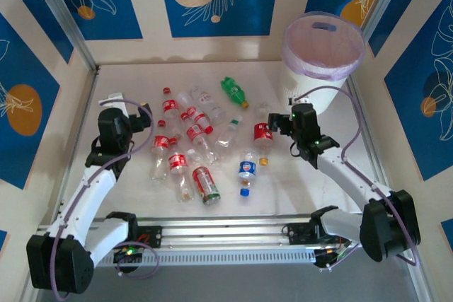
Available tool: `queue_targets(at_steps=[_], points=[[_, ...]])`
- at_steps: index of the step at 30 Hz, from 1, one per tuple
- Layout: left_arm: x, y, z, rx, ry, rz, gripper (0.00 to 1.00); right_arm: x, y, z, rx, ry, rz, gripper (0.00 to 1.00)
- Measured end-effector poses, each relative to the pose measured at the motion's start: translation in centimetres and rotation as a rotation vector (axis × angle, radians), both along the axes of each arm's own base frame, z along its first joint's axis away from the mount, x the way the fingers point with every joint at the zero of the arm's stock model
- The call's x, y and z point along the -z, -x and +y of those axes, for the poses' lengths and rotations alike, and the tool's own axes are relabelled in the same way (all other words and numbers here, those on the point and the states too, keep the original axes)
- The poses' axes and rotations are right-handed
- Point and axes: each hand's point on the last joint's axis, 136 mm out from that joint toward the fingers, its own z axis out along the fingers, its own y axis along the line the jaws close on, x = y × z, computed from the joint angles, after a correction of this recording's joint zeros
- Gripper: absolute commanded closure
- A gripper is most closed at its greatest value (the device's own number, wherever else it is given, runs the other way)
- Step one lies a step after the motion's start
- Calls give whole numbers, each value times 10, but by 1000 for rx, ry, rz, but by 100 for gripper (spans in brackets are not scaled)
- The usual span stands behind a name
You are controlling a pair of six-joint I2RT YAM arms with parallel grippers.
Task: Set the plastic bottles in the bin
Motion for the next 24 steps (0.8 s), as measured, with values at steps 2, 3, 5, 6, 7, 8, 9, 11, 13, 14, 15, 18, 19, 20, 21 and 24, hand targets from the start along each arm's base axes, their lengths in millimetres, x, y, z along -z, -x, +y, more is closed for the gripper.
queue_targets(at_steps=[2, 3, 5, 6, 7, 8, 9, 11, 13, 14, 15, 18, 19, 20, 21, 24], points=[[14, 7, -10, 34, 61, 73, 0, 4, 12, 9, 6, -21, 78, 1], [23, 11, -15, 48, 95, 112, 0, 8, 19, 11, 13, -30, 123, 1], [37, 20, -26, 75, 153, 184, 0, 17, 31, 18, 25, -46, 207, 2], [44, 25, -33, 87, 181, 216, 0, 23, 36, 21, 31, -52, 252, 2], [48, 28, -38, 94, 202, 239, 0, 30, 39, 23, 38, -54, 298, 3], [51, 31, -43, 105, 222, 257, 0, 35, 42, 26, 44, -53, 335, 4], [54, 34, -48, 117, 239, 277, 0, 41, 43, 28, 52, -49, 373, 4], [60, 38, -56, 135, 259, 311, 0, 51, 42, 32, 60, -40, 437, 7], [64, 39, -63, 148, 265, 346, 0, 59, 37, 37, 67, -31, 486, 8], [64, 39, -65, 152, 267, 355, 0, 62, 35, 40, 66, -27, 502, 8], [65, 39, -66, 156, 270, 363, 0, 65, 32, 44, 64, -22, 517, 8], [66, 40, -68, 160, 270, 373, 0, 71, 24, 51, 59, -15, 541, 9], [66, 40, -68, 160, 270, 375, 0, 74, 21, 53, 58, -9, 551, 10], [66, 41, -68, 160, 269, 378, 0, 77, 18, 55, 59, -5, 561, 10], [67, 42, -68, 159, 269, 382, 0, 80, 16, 57, 60, 0, 571, 10], [67, 43, -67, 159, 268, 388, 0, 89, 8, 60, 65, 15, 594, 11]])
